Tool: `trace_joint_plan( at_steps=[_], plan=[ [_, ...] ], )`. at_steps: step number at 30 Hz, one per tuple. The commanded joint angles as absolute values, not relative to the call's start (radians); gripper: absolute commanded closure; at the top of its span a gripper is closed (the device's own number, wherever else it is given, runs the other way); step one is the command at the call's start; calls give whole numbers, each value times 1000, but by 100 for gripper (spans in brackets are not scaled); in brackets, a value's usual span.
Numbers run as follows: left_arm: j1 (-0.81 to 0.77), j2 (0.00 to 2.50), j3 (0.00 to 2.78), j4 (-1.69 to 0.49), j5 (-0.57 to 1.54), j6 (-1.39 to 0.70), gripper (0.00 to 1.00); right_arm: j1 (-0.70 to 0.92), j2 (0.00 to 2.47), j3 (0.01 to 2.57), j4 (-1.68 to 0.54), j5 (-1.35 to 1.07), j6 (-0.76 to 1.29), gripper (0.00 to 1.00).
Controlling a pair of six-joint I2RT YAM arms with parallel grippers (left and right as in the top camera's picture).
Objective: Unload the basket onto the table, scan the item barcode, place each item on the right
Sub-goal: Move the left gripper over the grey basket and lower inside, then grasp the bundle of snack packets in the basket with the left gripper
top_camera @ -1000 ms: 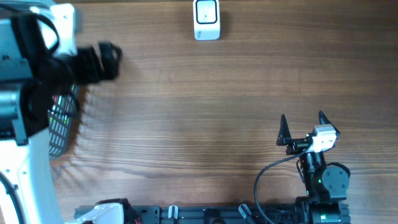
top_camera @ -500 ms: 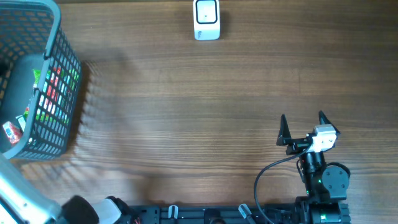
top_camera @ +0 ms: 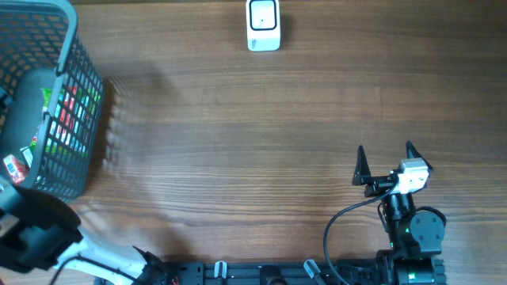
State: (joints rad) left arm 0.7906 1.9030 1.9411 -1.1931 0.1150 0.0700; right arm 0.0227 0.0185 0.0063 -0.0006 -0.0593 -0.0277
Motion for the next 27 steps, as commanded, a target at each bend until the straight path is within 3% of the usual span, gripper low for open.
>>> trace_joint_plan(
  at_steps=[1,9,27],
  plan=[
    [795,1990,1950,-1203,262,238,0,19,14,5,2,-51,-19,0],
    [794,2095,1950,-1196,379,390,0,19,14,5,2,-51,-19,0],
    [704,2196,1950,-1166,375,727,1,19,14,5,2,-51,-19,0]
  ],
)
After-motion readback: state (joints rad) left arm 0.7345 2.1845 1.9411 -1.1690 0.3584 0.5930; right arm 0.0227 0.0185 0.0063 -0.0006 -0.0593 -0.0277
